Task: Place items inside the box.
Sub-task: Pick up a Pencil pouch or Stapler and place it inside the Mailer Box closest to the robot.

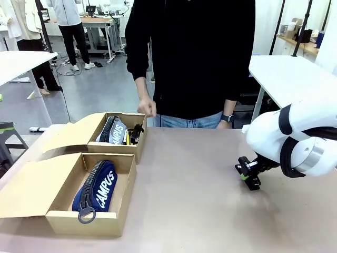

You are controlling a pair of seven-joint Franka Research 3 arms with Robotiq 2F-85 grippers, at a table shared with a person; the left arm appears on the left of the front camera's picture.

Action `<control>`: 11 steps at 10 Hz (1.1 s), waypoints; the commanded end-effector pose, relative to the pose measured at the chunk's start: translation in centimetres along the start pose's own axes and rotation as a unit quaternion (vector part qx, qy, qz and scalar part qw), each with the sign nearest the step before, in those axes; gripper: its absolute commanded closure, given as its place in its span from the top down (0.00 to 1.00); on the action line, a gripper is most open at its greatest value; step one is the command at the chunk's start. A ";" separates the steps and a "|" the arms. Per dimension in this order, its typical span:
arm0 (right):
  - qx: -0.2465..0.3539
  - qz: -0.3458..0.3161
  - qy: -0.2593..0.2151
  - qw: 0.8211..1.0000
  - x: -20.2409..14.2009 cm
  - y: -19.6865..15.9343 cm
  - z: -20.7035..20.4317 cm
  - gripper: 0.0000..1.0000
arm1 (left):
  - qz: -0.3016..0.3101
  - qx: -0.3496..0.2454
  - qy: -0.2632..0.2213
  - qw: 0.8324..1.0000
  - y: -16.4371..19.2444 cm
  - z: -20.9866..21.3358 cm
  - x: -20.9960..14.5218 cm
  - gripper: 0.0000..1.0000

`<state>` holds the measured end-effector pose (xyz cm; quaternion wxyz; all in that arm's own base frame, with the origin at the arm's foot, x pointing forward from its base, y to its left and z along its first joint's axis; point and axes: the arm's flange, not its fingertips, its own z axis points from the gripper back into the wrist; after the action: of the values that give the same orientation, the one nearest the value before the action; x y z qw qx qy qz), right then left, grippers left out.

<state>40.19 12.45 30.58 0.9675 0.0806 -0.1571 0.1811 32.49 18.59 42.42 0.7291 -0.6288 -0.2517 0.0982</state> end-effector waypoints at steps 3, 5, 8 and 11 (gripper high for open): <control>-0.019 -0.017 0.016 1.000 -4.8 -0.1 1.7 0.00 | -0.011 -0.007 0.001 1.000 0.0 0.1 -0.1 1.00; -0.006 -0.044 0.009 0.999 -4.7 -0.9 4.0 0.00 | -0.011 -0.007 0.001 1.000 0.0 0.1 -0.1 1.00; 0.152 -0.207 0.043 0.965 -5.6 0.8 11.6 0.00 | -0.011 -0.007 0.001 1.000 0.0 0.1 -0.1 1.00; 0.286 -0.203 0.184 0.918 -6.6 3.1 8.2 0.00 | -0.011 -0.007 0.001 1.000 0.0 0.1 -0.1 1.00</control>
<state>32.79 12.63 37.80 0.9462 0.3111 0.0701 0.0548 32.48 18.59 42.44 0.7291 -0.6288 -0.2519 0.0980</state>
